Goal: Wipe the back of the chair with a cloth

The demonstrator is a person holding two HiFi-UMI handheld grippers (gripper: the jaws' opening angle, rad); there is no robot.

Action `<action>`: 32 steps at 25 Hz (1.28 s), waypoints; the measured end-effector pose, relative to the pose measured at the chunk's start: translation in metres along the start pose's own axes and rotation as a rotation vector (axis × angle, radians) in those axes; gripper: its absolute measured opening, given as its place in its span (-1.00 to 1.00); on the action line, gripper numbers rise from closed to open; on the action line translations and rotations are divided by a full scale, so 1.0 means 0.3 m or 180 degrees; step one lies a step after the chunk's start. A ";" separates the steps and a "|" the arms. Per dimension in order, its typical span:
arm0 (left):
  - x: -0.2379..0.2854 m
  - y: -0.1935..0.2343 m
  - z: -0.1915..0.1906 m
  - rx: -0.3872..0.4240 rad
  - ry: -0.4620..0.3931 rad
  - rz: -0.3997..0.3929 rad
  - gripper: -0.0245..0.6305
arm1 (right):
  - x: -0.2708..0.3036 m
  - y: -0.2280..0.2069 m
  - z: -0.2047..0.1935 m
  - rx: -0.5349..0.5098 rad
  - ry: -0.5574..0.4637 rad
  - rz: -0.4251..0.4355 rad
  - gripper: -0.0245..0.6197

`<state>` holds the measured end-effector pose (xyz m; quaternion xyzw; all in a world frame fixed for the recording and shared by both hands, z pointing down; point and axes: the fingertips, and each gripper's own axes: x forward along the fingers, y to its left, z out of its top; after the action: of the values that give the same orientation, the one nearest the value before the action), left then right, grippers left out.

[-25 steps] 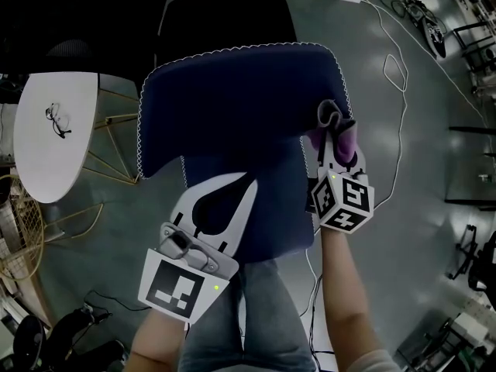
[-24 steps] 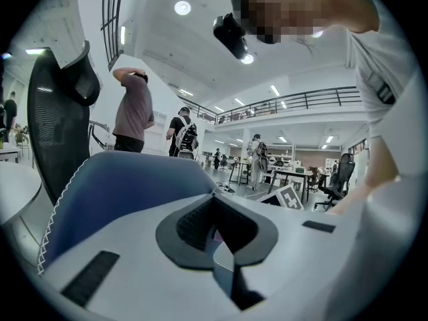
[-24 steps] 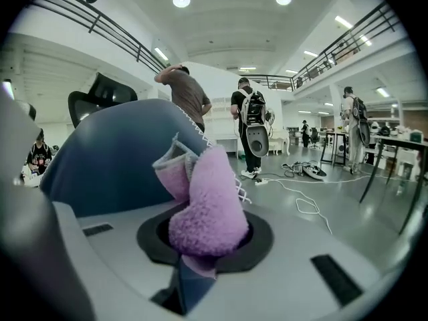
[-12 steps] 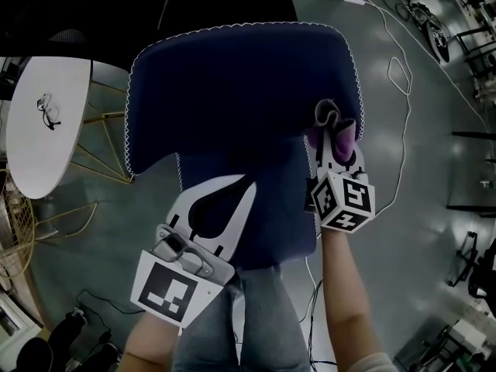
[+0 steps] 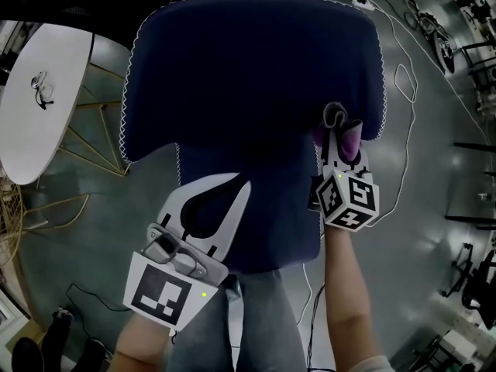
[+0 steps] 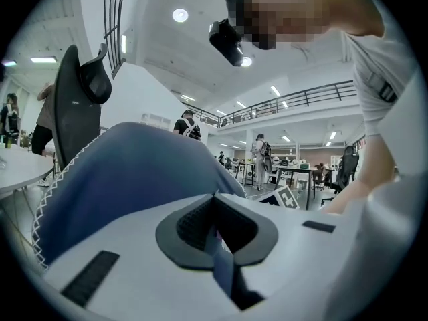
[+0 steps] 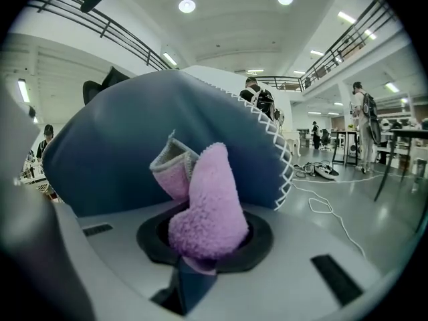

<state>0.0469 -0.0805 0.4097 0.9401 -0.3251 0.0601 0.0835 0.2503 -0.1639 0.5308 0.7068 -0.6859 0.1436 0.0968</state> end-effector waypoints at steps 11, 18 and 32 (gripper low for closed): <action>-0.057 0.019 -0.016 -0.0050 -0.0034 0.0097 -0.89 | 0.021 0.063 -0.008 -0.0076 0.0040 0.0091 -0.68; -0.112 0.067 -0.037 -0.0071 -0.0025 0.0234 -0.89 | 0.044 0.132 -0.019 0.0017 0.0093 0.0195 -0.68; -0.193 0.111 -0.037 -0.0117 -0.0040 0.0408 -0.89 | 0.052 0.284 -0.015 0.0310 0.0092 0.0453 -0.68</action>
<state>-0.0196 -0.0692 0.4148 0.9160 -0.3862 0.0534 0.0947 0.1652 -0.1806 0.5350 0.6580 -0.7251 0.1935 0.0618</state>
